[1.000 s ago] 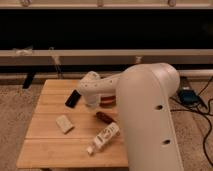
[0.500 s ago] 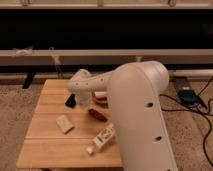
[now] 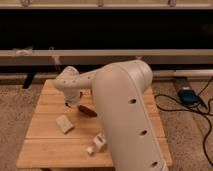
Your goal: Drag the pepper across the table
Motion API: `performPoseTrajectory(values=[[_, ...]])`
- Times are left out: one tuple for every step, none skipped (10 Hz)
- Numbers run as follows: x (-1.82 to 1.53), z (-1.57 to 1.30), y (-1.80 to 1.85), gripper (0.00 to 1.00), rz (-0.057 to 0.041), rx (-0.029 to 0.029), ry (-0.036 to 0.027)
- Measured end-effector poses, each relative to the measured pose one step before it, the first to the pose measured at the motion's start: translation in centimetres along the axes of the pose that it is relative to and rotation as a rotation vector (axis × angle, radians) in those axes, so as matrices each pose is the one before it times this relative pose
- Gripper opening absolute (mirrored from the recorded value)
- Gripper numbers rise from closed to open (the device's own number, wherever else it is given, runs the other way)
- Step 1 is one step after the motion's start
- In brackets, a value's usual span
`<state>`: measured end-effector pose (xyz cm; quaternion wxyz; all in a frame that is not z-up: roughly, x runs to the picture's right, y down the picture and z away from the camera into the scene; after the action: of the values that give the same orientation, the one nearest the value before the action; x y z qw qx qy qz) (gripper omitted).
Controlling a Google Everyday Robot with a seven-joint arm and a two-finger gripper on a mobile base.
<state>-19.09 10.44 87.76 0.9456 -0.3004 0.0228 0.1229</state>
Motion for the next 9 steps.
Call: performPoseTrajectory(values=[[-0.575, -0.039, 0.067, 0.00, -0.01388, 0.00350, -0.00254], [-1.017, -0.099, 0.391, 0.00, -0.02001, -0.00042, -0.00643], [-0.902, -0.122, 0.273, 0.05, -0.02099, -0.00128, -0.00731], [-0.614, -0.186, 0.116, 0.11, -0.01378, 0.00029, -0.00713], [-0.876, -0.251, 0.347, 0.22, -0.01676, -0.00328, -0.01030], [-1.106, -0.383, 0.532, 0.34, -0.02177, -0.00154, -0.01386], [-0.750, -0.328, 0.212, 0.42, -0.01140, 0.00179, -0.01330], [-0.827, -0.446, 0.118, 0.54, -0.01151, 0.00372, -0.01795], [-0.606, -0.365, 0.130, 0.64, -0.00878, 0.00210, -0.01587]])
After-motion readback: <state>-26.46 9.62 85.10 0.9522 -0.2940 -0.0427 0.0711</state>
